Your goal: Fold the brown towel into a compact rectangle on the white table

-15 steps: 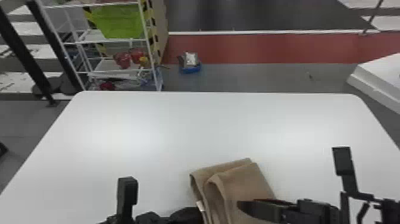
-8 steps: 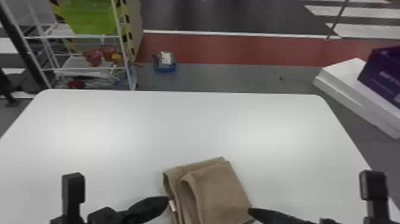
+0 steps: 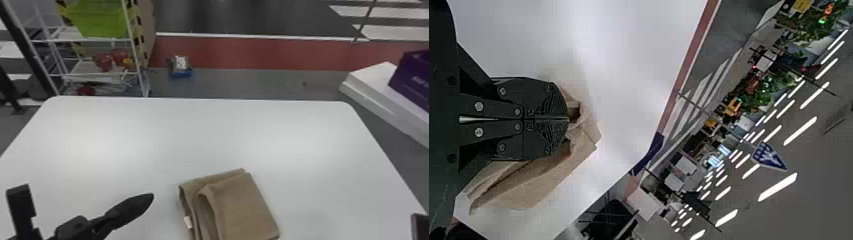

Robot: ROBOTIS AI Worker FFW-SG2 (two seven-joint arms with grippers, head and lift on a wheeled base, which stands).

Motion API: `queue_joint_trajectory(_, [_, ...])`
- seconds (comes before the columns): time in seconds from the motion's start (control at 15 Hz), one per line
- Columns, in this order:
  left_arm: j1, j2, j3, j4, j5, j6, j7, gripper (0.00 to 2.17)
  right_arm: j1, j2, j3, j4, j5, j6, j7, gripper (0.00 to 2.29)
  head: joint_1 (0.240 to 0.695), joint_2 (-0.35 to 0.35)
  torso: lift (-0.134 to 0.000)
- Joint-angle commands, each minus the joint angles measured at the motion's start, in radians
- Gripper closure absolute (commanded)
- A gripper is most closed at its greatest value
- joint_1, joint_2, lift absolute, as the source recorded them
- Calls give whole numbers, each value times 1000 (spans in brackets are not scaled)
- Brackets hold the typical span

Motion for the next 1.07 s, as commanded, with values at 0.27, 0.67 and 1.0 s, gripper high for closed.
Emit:
queue_joint_trajectory(0.27, [-2,-3,117,-2,105,17,-30,1359,33,1,80,-42,182,-43,-54,1956,695,13,-123])
queue_joint_trajectory(0.67, [-10,-3,120,1,96,17,-30,1359,-32,1,145,9,267,-62,-124,1956,695,33,-123])
queue_joint_trajectory(1.0, [-11,0,117,10,62,20,-36,1359,-134,1,188,84,328,-43,-155,1956,695,37,-123])
